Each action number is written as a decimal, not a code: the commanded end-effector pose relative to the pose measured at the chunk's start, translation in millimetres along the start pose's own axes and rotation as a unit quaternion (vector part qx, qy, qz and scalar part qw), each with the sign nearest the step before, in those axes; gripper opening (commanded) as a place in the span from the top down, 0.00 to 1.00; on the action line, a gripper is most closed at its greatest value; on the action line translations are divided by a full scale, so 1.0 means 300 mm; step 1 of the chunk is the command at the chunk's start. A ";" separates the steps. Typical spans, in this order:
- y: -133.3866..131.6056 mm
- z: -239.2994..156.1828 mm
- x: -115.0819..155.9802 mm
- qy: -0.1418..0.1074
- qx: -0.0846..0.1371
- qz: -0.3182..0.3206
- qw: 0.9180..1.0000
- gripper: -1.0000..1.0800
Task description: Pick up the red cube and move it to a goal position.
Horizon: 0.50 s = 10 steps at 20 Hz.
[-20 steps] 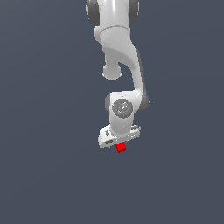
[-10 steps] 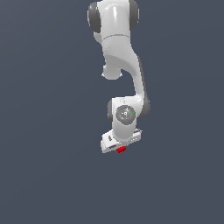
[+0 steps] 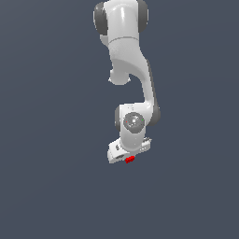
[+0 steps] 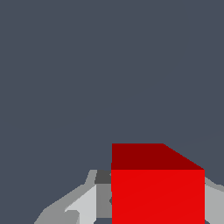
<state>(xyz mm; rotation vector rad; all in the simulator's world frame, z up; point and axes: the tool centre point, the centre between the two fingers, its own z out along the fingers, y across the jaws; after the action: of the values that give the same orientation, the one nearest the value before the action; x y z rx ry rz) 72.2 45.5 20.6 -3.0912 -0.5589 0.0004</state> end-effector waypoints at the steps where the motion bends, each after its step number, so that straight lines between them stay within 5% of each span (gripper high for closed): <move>1: 0.000 -0.001 0.000 0.000 0.000 0.000 1.000 1.00; 10: 0.042 -0.081 -0.035 0.000 0.000 0.000 1.000 1.00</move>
<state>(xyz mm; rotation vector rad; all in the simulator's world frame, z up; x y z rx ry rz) 67.6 34.3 37.8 -3.0907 -0.5601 0.0030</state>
